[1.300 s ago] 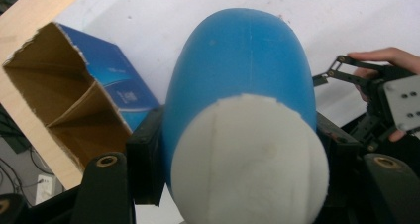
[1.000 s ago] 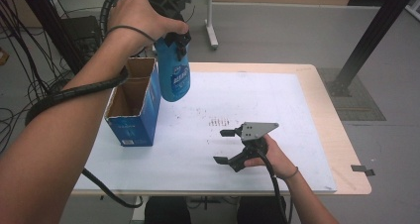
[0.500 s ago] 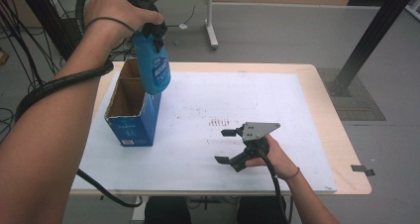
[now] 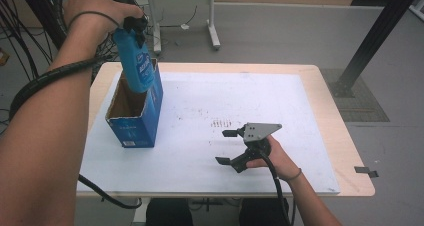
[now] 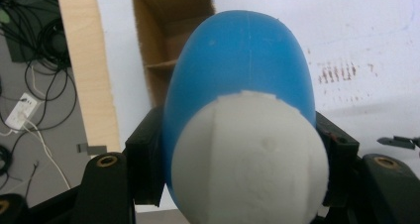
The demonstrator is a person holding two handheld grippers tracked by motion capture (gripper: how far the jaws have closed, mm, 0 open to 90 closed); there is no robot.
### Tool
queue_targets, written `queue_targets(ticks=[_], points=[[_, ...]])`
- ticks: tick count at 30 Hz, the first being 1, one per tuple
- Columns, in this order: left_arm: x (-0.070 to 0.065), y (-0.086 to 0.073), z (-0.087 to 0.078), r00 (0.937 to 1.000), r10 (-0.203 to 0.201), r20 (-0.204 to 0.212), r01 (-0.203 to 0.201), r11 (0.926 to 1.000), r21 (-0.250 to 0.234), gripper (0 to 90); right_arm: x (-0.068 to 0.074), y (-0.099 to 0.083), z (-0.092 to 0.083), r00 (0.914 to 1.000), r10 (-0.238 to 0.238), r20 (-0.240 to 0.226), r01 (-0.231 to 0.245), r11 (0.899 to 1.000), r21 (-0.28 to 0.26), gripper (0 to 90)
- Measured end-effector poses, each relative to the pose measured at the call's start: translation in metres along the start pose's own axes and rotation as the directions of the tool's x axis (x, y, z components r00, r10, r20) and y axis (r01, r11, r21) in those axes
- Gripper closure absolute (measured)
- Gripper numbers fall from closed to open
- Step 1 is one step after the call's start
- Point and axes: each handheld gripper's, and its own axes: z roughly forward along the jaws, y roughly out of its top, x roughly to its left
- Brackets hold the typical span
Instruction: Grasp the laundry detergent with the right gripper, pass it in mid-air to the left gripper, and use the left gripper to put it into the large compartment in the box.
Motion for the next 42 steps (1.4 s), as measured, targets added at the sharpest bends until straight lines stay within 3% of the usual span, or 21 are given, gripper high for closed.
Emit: queue_targets(ticks=[7,9,13,26,42], points=[[0.009,0.003,0.005,0.9965,-0.074,-0.039,0.075,0.9971,0.014,37.4,0.000,0.000,0.001,1.0000,0.000,0.003,0.000,1.000,0.001,12.0],[0.011,0.004,0.005,0.9958,-0.080,-0.046,0.080,0.9966,0.018,37.4,0.000,0.000,0.001,1.0000,0.000,0.004,0.000,1.000,-0.002,11.5],[0.017,0.003,0.008,0.9935,-0.107,-0.037,0.108,0.9940,0.018,37.4,-0.001,-0.002,0.000,1.0000,0.005,0.007,-0.005,1.000,-0.011,10.8],[0.022,0.002,0.019,0.9920,-0.122,-0.032,0.123,0.9920,0.031,37.4,-0.001,-0.003,-0.001,0.9998,0.018,0.011,-0.018,1.000,-0.015,10.2],[0.027,0.005,0.055,0.9913,-0.128,-0.030,0.130,0.9872,0.092,37.4,0.000,-0.004,-0.003,0.9996,0.019,0.021,-0.019,1.000,-0.012,10.3]])
